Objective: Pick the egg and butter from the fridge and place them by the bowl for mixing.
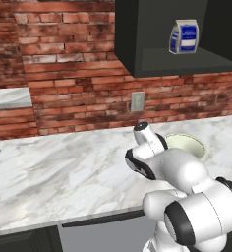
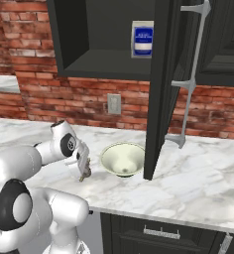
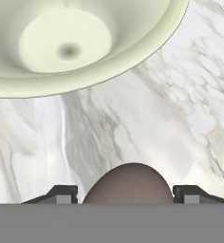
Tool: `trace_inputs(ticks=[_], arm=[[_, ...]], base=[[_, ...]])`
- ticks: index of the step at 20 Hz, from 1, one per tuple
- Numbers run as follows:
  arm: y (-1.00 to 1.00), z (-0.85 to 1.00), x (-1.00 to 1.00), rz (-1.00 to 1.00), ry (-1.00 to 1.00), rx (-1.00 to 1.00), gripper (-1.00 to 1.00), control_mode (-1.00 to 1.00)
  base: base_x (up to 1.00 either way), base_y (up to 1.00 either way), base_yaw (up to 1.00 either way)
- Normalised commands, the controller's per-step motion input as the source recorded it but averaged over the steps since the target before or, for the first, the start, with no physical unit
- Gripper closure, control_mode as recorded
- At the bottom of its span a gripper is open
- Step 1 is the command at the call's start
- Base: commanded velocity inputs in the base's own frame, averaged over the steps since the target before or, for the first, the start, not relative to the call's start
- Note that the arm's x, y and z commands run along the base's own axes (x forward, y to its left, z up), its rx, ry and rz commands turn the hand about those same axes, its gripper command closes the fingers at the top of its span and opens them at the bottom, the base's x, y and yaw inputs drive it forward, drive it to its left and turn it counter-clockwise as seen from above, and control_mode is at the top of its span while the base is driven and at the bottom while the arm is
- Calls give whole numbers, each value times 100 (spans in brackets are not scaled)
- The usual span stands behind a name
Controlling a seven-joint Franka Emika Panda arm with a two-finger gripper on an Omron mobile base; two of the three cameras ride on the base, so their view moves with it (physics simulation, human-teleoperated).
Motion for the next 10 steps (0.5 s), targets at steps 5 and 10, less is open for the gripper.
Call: trace_inputs(ticks=[5,10], arm=[[-4,-12,0,0,-7,0,100,-100],[0,-8,0,0,-2,0,-100,-100]], base=[[0,0,0],[0,0,0]])
